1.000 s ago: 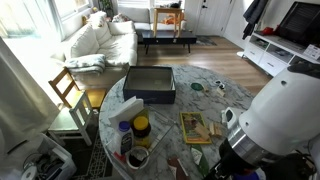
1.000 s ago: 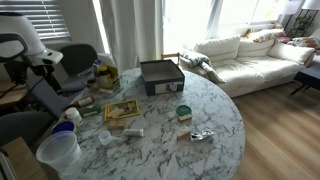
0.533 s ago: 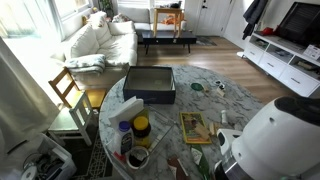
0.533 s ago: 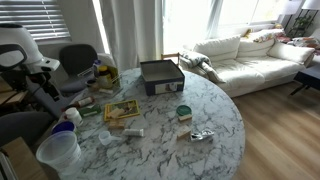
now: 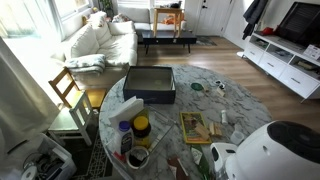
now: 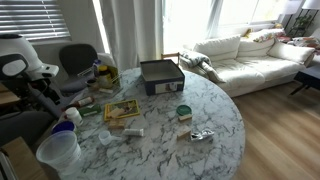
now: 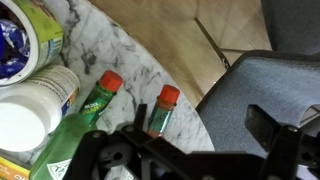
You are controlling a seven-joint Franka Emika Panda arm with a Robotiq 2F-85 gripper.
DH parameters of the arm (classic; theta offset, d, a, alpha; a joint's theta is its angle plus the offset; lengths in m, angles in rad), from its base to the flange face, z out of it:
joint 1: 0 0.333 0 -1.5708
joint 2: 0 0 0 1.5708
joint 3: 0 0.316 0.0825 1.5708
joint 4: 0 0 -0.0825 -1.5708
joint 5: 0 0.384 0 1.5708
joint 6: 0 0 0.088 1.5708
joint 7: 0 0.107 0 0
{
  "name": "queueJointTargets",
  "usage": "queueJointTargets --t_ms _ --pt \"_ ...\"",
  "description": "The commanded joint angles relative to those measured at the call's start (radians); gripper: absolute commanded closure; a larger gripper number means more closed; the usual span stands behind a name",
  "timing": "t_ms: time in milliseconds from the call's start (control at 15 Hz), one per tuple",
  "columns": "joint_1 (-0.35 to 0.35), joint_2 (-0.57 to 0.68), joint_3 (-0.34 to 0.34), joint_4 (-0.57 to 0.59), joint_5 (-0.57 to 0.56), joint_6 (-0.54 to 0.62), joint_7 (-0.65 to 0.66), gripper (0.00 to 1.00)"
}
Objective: Set the two bottles upright on the table
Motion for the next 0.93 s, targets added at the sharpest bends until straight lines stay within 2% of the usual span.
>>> queueJointTargets --t_ms 0,133,200,467,867 --pt "0.007 -0.001 -0.008 0.001 0.0 -0.002 -0.001 0.0" --pt "0.017 0.049 -0.014 0.002 0.042 0.052 -0.043 0.0" --pt "0.006 0.065 -0.012 0.002 0.011 0.061 -0.027 0.0" --pt "0.004 0.133 -0.012 0.0 0.007 0.16 -0.028 0.0" --pt "0.008 0.223 -0.011 -0.001 0.001 0.218 -0.009 0.0"
